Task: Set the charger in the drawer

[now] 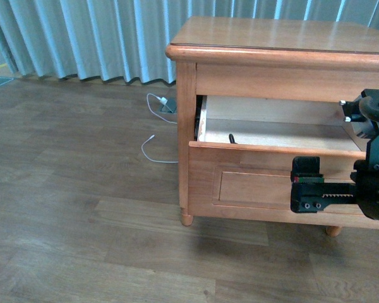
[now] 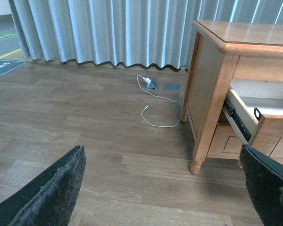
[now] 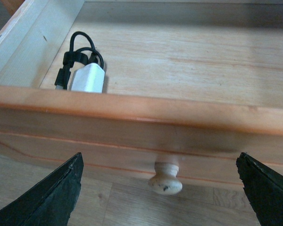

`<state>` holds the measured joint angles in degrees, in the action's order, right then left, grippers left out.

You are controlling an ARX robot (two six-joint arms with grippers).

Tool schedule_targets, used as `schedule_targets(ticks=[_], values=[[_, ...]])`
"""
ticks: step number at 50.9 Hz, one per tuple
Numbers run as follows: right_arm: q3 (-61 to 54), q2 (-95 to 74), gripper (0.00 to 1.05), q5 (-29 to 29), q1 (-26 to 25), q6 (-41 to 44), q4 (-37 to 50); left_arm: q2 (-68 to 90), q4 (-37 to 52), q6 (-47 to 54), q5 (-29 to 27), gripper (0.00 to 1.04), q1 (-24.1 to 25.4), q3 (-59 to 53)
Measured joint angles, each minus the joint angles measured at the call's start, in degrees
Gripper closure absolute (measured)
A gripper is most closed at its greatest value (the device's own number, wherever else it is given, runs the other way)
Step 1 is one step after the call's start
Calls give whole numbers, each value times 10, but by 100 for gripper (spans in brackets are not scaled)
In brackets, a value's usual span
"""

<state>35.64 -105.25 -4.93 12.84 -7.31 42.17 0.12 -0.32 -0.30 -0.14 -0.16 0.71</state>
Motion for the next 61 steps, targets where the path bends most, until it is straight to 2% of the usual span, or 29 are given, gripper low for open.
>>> schedule_targets(ticks=[61], values=[[419,-305,8,-83,-43,7,-20,0,0,0,0,6,0,0]])
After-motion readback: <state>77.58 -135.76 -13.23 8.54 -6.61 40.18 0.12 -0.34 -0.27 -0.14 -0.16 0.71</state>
